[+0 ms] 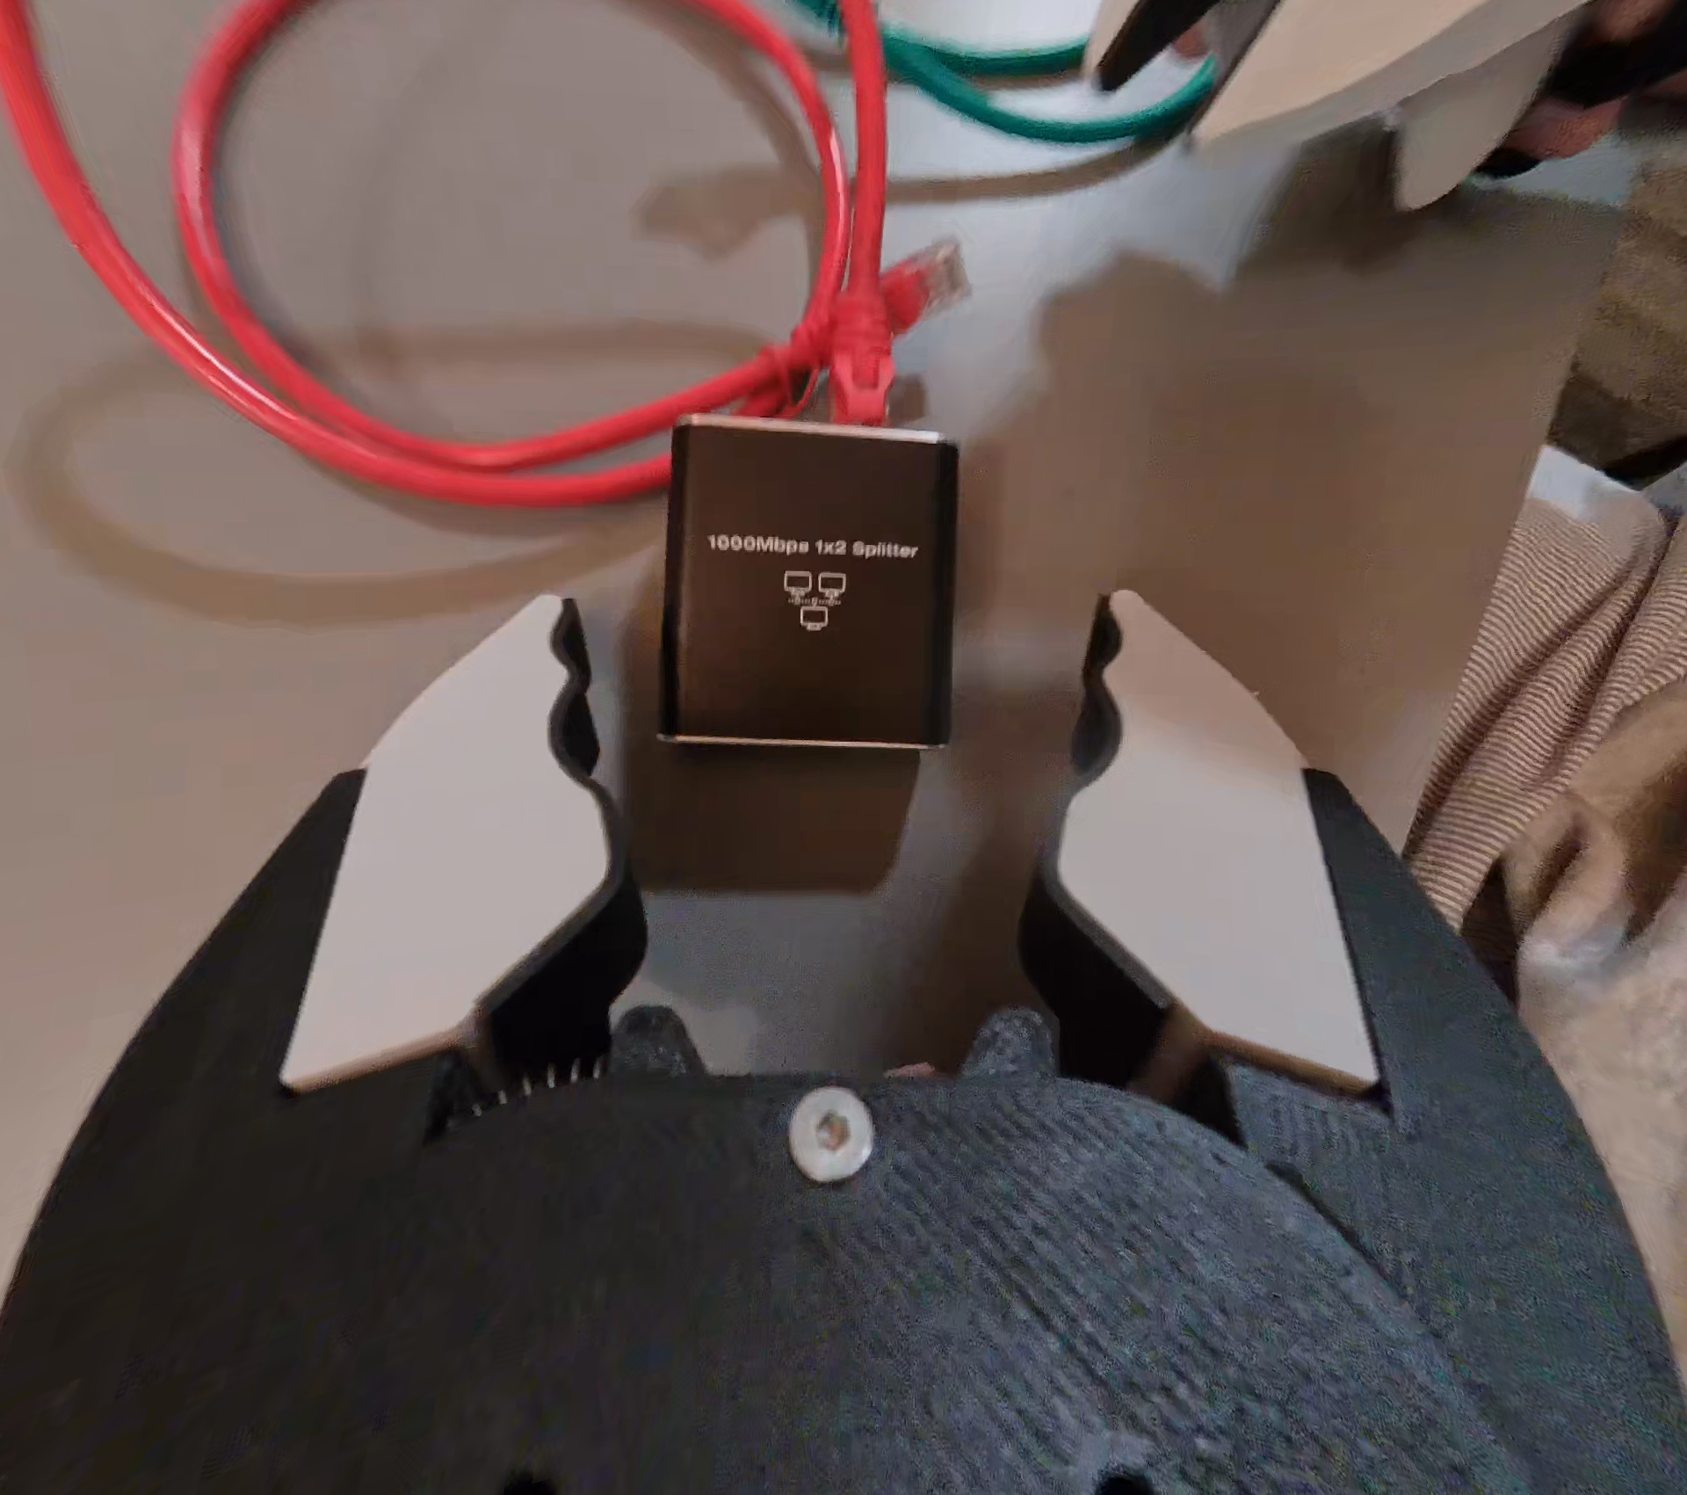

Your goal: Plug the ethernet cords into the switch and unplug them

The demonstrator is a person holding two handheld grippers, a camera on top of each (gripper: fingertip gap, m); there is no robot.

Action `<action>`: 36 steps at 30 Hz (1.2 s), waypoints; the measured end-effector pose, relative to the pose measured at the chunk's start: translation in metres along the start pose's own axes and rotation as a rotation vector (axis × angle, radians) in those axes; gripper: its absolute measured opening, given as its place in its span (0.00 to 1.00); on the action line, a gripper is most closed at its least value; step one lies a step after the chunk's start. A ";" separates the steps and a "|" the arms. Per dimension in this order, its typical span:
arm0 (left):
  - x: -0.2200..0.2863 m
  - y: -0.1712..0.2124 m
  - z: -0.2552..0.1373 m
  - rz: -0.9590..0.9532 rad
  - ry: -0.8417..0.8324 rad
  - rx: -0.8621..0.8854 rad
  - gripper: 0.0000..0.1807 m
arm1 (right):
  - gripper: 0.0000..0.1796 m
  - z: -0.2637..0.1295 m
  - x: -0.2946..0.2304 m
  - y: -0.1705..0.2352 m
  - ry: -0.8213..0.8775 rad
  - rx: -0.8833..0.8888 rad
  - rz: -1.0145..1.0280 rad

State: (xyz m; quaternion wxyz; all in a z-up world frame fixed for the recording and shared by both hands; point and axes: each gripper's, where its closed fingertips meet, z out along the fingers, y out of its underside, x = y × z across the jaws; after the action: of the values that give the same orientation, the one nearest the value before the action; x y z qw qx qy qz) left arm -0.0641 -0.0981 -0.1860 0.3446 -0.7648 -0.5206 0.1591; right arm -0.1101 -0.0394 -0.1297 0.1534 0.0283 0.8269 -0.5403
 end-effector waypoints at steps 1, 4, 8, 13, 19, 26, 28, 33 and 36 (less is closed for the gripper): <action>-0.001 0.002 0.003 -0.010 -0.008 -0.026 0.61 | 0.11 0.000 0.000 -0.001 -0.002 0.006 0.004; -0.003 0.002 0.006 0.045 -0.078 -0.045 0.44 | 0.12 0.003 -0.002 -0.002 -0.002 0.005 -0.010; -0.004 -0.004 0.002 0.063 -0.080 -0.005 0.35 | 0.13 0.009 -0.008 0.004 0.003 -0.040 -0.066; -0.006 -0.046 -0.035 0.062 -0.097 0.275 0.35 | 0.20 0.014 -0.018 0.007 -0.026 -0.050 -0.023; 0.029 -0.074 -0.053 0.254 -0.067 0.469 0.35 | 0.29 0.010 -0.048 -0.027 -0.332 0.192 0.388; 0.049 -0.083 -0.056 0.441 -0.158 0.532 0.35 | 0.16 -0.002 -0.048 -0.034 -0.445 0.237 0.485; 0.055 -0.086 -0.059 0.455 -0.132 0.563 0.35 | 0.16 0.000 -0.049 -0.034 -0.434 0.230 0.487; 0.060 -0.086 -0.052 0.491 -0.151 0.547 0.35 | 0.15 0.002 -0.056 -0.032 -0.475 0.220 0.516; 0.060 -0.086 -0.052 0.382 -0.061 0.567 0.33 | 0.14 0.000 -0.050 -0.036 -0.426 0.247 0.485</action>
State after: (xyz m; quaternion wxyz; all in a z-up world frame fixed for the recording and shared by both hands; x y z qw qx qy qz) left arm -0.0678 -0.0436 -0.0826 0.4916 -0.7173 -0.3132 0.3819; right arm -0.0700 -0.0485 -0.0835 0.4418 0.1288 0.6739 -0.5779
